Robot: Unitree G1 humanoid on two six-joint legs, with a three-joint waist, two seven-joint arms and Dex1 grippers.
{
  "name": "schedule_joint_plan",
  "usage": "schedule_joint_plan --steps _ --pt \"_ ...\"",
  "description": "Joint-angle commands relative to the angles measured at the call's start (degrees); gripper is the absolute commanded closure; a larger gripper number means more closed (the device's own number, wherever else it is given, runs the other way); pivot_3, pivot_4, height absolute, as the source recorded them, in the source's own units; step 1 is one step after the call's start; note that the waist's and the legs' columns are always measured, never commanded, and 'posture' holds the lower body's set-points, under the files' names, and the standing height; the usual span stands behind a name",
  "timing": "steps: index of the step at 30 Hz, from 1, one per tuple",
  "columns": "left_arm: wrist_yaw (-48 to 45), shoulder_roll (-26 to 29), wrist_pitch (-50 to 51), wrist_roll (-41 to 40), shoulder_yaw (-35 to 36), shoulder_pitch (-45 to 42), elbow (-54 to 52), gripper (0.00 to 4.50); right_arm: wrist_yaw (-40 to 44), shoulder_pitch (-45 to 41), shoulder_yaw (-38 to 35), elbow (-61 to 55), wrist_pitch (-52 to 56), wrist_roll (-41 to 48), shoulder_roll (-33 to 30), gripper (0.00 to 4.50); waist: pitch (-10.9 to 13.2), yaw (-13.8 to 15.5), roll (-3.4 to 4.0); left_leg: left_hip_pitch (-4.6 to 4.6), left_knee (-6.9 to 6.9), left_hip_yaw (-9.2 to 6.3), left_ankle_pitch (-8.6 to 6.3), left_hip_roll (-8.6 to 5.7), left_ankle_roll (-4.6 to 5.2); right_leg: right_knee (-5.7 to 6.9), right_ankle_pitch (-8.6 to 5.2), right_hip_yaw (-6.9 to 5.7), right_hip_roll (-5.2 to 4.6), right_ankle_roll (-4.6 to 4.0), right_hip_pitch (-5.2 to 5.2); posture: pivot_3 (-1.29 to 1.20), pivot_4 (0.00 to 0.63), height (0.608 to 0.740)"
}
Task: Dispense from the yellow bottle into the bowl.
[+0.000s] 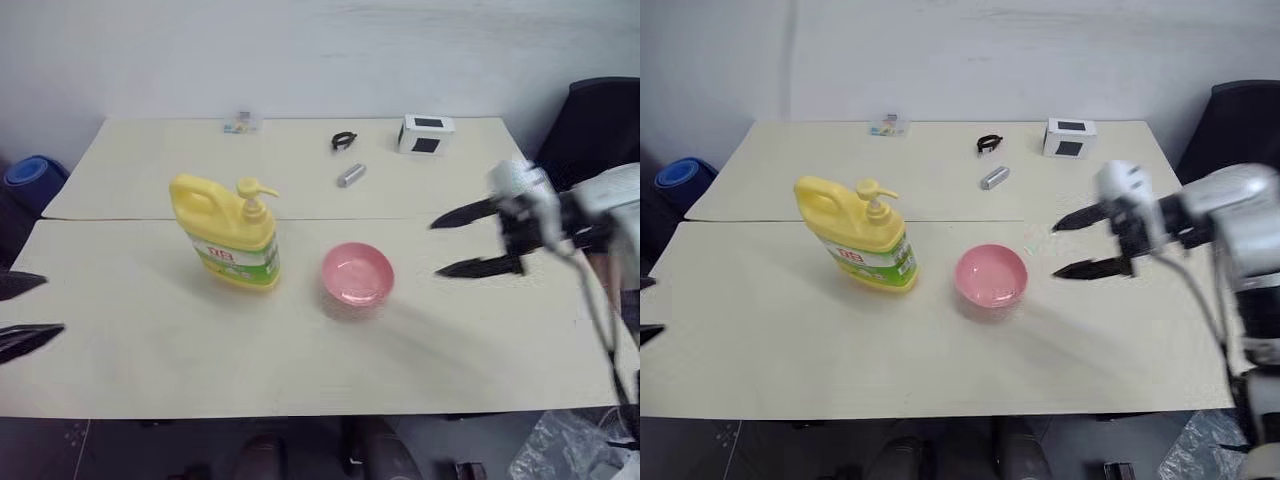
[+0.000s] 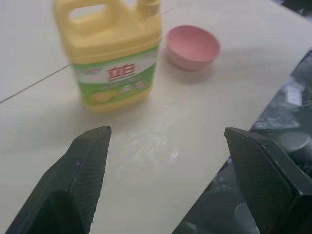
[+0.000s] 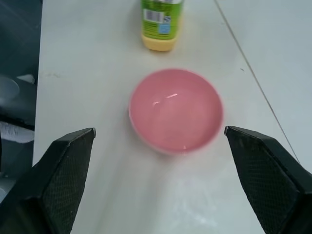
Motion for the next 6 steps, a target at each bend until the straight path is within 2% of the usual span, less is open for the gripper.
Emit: schedule_joint_plan --steps 1,3,6 --pt "-2.84 4.03 -4.18 3.36 3.85 -0.95 9.35 0.54 3.94 0.02 0.58 3.12 1.4 8.57 -7.72 0.02 0.03 -0.01 -0.04 0.0 -0.06 0.08 0.0 -0.01 0.0 -0.01 0.0 0.0 0.04 0.0 -0.05 0.0 0.15 0.74" --pt "-2.55 5.46 -5.75 3.83 2.96 -2.65 12.05 0.54 3.94 -0.27 1.27 4.57 1.04 9.65 -8.9 0.02 0.04 -0.12 -0.04 0.02 -0.12 0.14 0.0 -0.01 0.0 -0.05 0.01 0.0 0.11 0.01 -0.07 0.0 0.15 0.74" --pt "-0.52 5.63 -7.73 3.55 -0.43 -6.16 12.55 0.54 3.94 -0.54 0.84 5.97 1.08 8.86 -7.37 0.02 0.04 -0.58 -0.04 0.06 -0.13 0.28 0.0 0.01 0.0 -0.08 0.03 0.12 0.1 0.05 -0.06 0.0 0.15 0.74"
